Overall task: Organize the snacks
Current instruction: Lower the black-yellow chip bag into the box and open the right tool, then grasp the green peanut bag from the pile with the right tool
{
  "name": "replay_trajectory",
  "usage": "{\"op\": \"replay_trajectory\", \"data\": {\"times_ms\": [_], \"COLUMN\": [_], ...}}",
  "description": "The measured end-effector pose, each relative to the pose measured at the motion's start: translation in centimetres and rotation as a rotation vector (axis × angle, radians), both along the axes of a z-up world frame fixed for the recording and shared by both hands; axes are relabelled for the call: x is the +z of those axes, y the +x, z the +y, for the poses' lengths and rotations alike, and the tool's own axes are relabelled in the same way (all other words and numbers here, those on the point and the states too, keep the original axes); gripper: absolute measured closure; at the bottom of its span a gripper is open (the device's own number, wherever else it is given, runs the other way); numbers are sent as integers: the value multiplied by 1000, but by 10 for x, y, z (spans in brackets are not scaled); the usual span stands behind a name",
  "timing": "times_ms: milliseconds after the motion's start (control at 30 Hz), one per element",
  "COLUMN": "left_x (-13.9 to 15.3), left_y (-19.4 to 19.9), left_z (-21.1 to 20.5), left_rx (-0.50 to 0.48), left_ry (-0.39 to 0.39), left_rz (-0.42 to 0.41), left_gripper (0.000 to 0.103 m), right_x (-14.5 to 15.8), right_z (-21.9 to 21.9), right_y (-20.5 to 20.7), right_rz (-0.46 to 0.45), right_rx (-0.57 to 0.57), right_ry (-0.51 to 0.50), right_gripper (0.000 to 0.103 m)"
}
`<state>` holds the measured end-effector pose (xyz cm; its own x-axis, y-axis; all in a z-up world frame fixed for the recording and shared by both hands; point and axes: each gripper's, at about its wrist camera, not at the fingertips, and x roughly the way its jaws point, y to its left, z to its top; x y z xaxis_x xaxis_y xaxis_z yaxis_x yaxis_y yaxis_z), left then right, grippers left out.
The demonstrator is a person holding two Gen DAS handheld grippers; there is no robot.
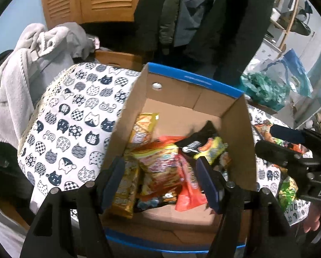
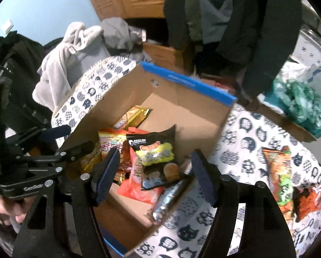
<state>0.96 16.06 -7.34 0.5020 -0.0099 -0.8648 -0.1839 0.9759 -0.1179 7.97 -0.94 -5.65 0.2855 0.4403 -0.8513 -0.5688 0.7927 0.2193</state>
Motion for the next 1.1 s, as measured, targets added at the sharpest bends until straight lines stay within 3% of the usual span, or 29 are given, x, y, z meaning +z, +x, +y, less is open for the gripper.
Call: {"op": "replay_trajectory", "data": {"times_ms": [333, 567, 1100], "left_x": [7, 9, -6], "left_y": [9, 12, 9], "left_z": [-58, -104, -186], "left_rx": [-132, -228, -361], "left_ry": [4, 28, -21], "left_rz": [6, 12, 76], "left_gripper": [32, 32, 32], "right_x": [19, 16, -3], "right_z": [-64, -118, -242], "right_y": [-19, -28, -41], "right_rz": [-50, -33, 18], "right_rx": [-93, -165, -354], "right_ry": [-29, -59, -85], "right_gripper": [29, 29, 29]}}
